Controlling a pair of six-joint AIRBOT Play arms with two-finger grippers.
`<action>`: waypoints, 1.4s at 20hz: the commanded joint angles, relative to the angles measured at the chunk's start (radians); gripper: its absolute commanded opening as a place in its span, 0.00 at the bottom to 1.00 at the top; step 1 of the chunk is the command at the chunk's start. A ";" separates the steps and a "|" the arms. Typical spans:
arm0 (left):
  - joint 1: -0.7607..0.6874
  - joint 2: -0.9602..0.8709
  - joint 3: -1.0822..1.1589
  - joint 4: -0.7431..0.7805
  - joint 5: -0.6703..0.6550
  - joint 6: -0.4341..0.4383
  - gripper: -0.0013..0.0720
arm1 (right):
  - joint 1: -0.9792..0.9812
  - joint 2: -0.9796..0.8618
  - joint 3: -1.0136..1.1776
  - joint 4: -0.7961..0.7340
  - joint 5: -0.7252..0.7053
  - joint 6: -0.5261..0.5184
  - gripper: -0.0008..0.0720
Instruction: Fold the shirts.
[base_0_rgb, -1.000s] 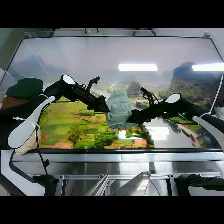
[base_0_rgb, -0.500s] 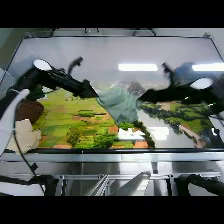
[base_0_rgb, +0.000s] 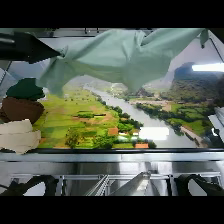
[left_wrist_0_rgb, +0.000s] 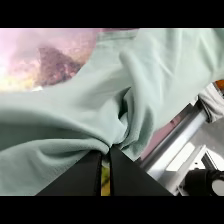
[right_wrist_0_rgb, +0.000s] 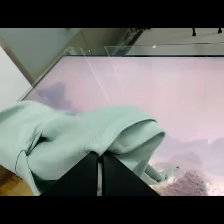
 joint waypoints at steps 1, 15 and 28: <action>0.021 0.044 -0.102 0.009 -0.065 -0.008 0.05 | -0.007 0.003 0.018 -0.019 0.076 0.004 0.04; 0.213 -0.021 -0.595 0.081 -0.125 0.014 1.00 | -0.005 -0.177 -0.439 -0.410 0.108 0.117 0.83; 0.171 -0.003 -0.950 0.323 0.086 -0.084 0.98 | -0.005 -0.455 -0.441 -0.385 0.018 0.143 0.76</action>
